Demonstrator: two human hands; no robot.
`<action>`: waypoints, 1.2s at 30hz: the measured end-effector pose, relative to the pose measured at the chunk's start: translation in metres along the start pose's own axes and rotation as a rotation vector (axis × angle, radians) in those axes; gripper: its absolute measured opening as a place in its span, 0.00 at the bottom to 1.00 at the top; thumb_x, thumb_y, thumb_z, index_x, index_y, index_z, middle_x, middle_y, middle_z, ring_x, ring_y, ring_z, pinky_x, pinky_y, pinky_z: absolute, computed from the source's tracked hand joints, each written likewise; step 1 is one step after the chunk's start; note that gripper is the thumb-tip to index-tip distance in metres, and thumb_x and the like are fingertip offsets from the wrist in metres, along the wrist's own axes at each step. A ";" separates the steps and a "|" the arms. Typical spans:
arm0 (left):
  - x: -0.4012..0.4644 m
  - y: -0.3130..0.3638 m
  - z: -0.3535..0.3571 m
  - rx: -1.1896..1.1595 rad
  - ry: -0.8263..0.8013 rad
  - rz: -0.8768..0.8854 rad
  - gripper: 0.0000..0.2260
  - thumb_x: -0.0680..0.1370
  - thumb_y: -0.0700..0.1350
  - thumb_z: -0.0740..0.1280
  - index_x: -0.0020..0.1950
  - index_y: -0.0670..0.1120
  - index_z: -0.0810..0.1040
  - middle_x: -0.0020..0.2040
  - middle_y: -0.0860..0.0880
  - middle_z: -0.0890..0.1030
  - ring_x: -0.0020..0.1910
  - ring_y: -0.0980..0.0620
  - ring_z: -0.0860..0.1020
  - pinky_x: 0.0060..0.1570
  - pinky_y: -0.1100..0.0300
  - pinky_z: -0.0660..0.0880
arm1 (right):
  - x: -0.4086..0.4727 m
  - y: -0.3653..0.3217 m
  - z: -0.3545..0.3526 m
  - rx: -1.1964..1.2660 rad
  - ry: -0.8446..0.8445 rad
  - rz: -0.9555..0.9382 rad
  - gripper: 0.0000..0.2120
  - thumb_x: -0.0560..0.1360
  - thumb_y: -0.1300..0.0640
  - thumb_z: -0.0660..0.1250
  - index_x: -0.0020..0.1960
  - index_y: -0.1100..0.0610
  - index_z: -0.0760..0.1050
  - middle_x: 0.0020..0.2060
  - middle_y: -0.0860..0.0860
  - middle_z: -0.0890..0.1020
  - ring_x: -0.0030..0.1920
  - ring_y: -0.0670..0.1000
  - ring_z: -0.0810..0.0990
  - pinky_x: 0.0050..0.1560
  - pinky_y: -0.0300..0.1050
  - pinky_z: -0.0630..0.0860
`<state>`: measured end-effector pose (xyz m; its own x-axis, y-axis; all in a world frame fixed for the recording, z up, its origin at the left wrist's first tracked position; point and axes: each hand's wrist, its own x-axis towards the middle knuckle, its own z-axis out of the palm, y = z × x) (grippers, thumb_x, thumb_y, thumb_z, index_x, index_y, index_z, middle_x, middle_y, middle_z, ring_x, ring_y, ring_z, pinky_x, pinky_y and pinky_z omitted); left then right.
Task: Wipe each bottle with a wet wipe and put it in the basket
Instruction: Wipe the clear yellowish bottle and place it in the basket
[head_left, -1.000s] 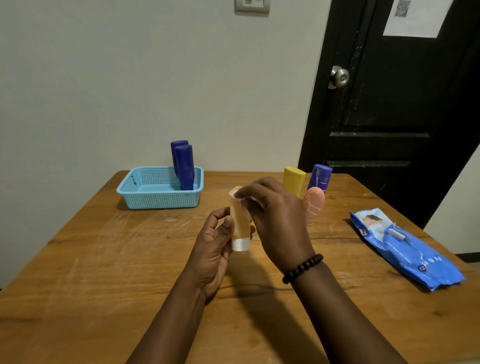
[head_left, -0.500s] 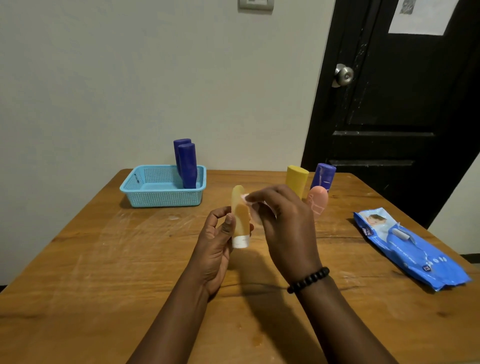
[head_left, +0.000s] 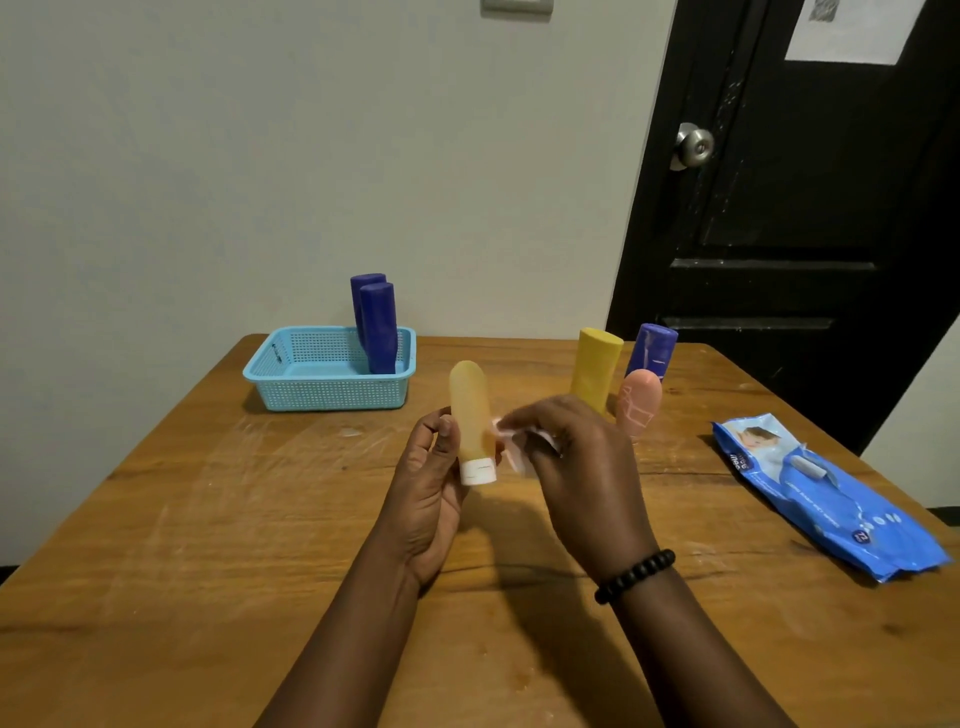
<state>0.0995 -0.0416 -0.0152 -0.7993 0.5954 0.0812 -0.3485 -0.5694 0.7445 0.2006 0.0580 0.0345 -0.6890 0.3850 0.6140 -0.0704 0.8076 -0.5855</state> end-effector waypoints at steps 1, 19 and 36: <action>-0.001 0.000 0.001 -0.019 -0.018 -0.019 0.15 0.79 0.47 0.62 0.64 0.44 0.74 0.53 0.43 0.85 0.51 0.49 0.84 0.51 0.54 0.82 | 0.006 -0.004 -0.003 0.017 0.044 0.012 0.12 0.74 0.68 0.69 0.51 0.53 0.81 0.50 0.45 0.81 0.49 0.39 0.78 0.51 0.28 0.75; -0.007 0.004 0.004 -0.055 0.019 -0.068 0.20 0.76 0.48 0.66 0.65 0.40 0.74 0.55 0.37 0.83 0.52 0.46 0.83 0.52 0.51 0.81 | -0.031 0.017 0.012 -0.139 -0.014 -0.175 0.12 0.70 0.68 0.72 0.49 0.54 0.82 0.49 0.48 0.80 0.50 0.46 0.78 0.46 0.42 0.80; -0.009 0.004 0.004 -0.003 -0.056 -0.070 0.22 0.77 0.46 0.65 0.70 0.39 0.71 0.63 0.37 0.81 0.65 0.43 0.78 0.61 0.54 0.78 | -0.005 0.007 -0.012 0.851 0.040 0.519 0.08 0.74 0.61 0.70 0.52 0.54 0.81 0.47 0.46 0.85 0.53 0.49 0.82 0.51 0.43 0.80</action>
<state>0.1071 -0.0468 -0.0101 -0.7445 0.6644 0.0656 -0.4045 -0.5271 0.7474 0.2118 0.0669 0.0338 -0.7575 0.6267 0.1829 -0.2719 -0.0482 -0.9611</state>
